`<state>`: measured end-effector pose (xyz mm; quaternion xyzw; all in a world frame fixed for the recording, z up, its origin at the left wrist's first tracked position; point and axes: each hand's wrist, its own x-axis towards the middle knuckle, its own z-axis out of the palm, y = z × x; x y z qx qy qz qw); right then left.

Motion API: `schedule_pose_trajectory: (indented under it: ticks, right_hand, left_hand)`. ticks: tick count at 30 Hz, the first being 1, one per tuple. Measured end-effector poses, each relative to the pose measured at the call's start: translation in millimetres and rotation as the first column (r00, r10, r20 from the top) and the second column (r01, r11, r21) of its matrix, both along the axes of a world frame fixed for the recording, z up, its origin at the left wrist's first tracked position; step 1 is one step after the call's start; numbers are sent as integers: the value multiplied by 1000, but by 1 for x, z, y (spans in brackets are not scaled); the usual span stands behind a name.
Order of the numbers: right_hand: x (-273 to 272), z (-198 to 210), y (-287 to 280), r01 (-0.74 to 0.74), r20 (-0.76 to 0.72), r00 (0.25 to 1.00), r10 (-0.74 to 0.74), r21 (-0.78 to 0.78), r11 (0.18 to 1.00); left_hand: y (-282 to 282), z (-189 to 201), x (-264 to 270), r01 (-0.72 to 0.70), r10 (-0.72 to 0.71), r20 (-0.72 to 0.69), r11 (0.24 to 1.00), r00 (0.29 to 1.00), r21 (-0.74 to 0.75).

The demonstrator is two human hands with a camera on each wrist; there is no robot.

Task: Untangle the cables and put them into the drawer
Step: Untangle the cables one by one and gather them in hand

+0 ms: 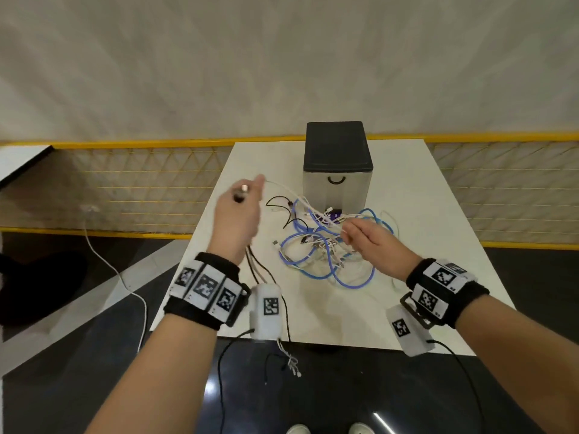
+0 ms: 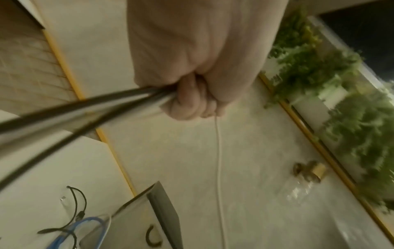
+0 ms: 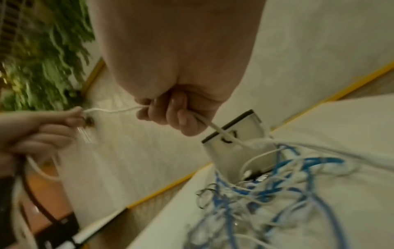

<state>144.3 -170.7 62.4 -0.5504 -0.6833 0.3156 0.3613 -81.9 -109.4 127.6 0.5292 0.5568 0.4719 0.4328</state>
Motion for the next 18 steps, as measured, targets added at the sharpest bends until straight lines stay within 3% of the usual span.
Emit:
schedule_pose_trajectory:
  ticks: [2, 4, 7, 9, 11, 13, 16, 18]
  right_hand:
    - [13, -11, -3, 21, 72, 997, -21, -5, 1000]
    - [17, -14, -2, 31, 153, 988, -31, 4, 1000]
    - [4, -1, 5, 12, 213, 977, -19, 34, 999]
    - [-6, 12, 11, -9, 226, 974, -8, 75, 997]
    - [-12, 22, 16, -40, 191, 981, 18, 108, 993]
    - [-10, 25, 19, -73, 165, 985, 51, 128, 989]
    - [9, 13, 20, -50, 195, 980, 32, 90, 995]
    - [24, 4, 21, -19, 238, 971, 4, 57, 998]
  left_hand:
    - [10, -2, -15, -142, 142, 21, 990, 990, 3]
    - [12, -9, -17, -132, 144, -107, 984, 984, 118]
    - [-6, -18, 4, 143, -91, -235, 967, 968, 213]
    - [-19, -25, 24, 381, -312, -347, 912, 884, 153]
    - [-26, -31, 36, 491, -410, -451, 868, 793, 74]
    - [-26, -31, 36, 446, -372, -421, 890, 828, 91]
    - [-16, -18, 21, 211, -150, -285, 957, 947, 198]
    - [-6, -15, 7, 69, -15, -229, 971, 973, 229]
